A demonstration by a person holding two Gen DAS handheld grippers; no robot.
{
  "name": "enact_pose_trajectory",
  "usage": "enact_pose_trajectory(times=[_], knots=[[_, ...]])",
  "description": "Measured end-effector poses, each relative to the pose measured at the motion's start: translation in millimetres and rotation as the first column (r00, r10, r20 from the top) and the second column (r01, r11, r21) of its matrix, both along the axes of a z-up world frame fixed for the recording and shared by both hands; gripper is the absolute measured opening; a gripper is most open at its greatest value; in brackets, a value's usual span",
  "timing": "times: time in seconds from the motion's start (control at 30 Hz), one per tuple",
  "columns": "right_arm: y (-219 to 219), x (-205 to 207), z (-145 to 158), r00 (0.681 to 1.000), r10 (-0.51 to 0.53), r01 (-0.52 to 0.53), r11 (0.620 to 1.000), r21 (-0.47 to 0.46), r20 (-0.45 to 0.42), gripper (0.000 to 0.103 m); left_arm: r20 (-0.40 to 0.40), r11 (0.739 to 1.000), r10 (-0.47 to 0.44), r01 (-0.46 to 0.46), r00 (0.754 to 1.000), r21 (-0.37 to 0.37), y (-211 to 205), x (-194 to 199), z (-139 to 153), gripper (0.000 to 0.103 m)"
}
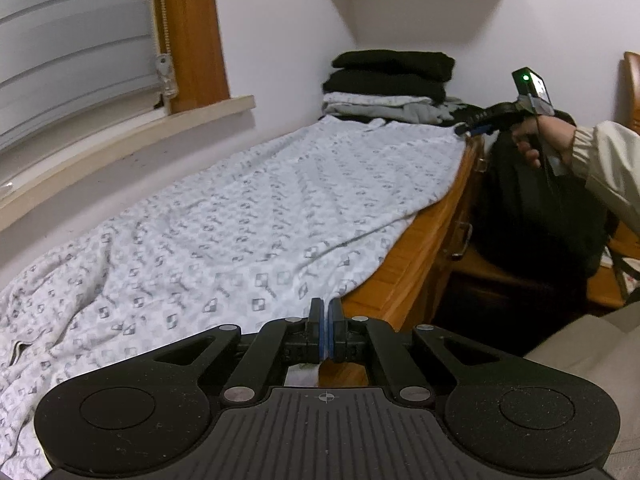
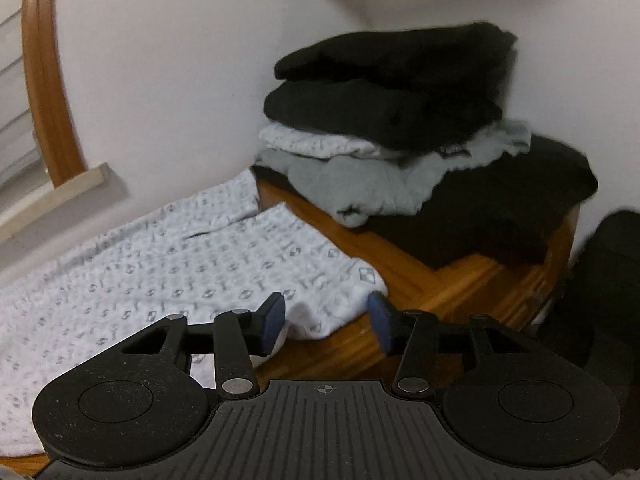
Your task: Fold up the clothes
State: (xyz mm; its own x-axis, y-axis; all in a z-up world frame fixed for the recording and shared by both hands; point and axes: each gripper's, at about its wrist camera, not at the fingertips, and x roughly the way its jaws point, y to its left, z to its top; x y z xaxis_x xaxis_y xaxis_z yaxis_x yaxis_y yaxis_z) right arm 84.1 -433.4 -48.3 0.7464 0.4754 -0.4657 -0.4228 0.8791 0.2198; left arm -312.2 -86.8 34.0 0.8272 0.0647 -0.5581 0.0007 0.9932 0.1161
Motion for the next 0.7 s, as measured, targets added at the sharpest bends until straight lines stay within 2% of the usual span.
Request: enact_pose_trajectory(times=[0.03, 0.07, 0.17, 0.2, 0.27, 0.33, 0.4, 0.43, 0.57, 0.67, 0.7], knots=[[2.3, 1.1, 0.9, 1.0, 0.014, -0.014, 1.0, -0.011, 0.003, 0.007, 0.0, 1.0, 0.0, 0.0, 1.0, 0.001, 1.3, -1.2, -0.2, 0.002], [4.7, 1.9, 2.0, 1.0, 0.026, -0.026, 0.999, -0.023, 0.009, 0.007, 0.001, 1.0, 0.001, -0.001, 1.0, 0.002, 2.5, -2.4, -0.3, 0.002], [17.8, -2.6, 19.8, 0.987, 0.038, -0.021, 0.994, -0.107, 0.159, 0.005, 0.015, 1.0, -0.006, 0.006, 1.0, -0.006, 4.8, -9.9, 2.1, 0.001], [15.3, -2.8, 31.1, 0.978, 0.017, 0.0, 0.997, -0.081, 0.207, 0.005, 0.025, 1.0, -0.007, 0.008, 1.0, -0.015, 5.7, -13.7, 3.9, 0.001], [13.2, -1.1, 46.2, 0.968, -0.023, 0.037, 0.998, -0.054, 0.25, 0.005, 0.021, 0.999, -0.038, 0.039, 0.999, -0.034, 5.2, -19.4, 5.6, 0.001], [11.3, 0.7, 60.9, 0.955, -0.062, 0.073, 0.997, -0.027, 0.29, 0.005, 0.024, 0.998, -0.031, 0.033, 0.999, -0.051, 6.6, -22.1, 5.8, 0.001], [15.6, 4.2, 61.1, 0.957, -0.057, 0.079, 0.995, -0.068, 0.284, 0.005, 0.021, 0.997, -0.034, 0.035, 0.999, -0.07, 9.1, -23.4, 6.2, 0.001], [14.8, 7.4, 60.3, 0.963, -0.066, 0.083, 0.995, -0.056, 0.26, 0.005, 0.018, 0.996, -0.037, 0.039, 0.999, -0.076, 10.1, -23.2, 6.4, 0.001], [25.1, 16.4, 50.1, 0.982, -0.037, 0.058, 0.992, -0.112, 0.183, 0.005, 0.008, 0.996, -0.045, 0.046, 0.999, -0.072, 11.8, -21.4, 6.9, 0.001], [32.4, 17.0, 54.2, 0.983, -0.025, 0.043, 0.995, -0.096, 0.182, 0.005, -0.004, 0.996, -0.044, 0.044, 0.999, -0.077, 12.3, -21.0, 5.1, 0.001], [34.4, 14.4, 61.7, 0.975, -0.018, 0.036, 0.997, -0.075, 0.22, 0.005, -0.003, 0.996, -0.039, 0.039, 0.999, -0.084, 13.6, -21.0, 5.1, 0.001]])
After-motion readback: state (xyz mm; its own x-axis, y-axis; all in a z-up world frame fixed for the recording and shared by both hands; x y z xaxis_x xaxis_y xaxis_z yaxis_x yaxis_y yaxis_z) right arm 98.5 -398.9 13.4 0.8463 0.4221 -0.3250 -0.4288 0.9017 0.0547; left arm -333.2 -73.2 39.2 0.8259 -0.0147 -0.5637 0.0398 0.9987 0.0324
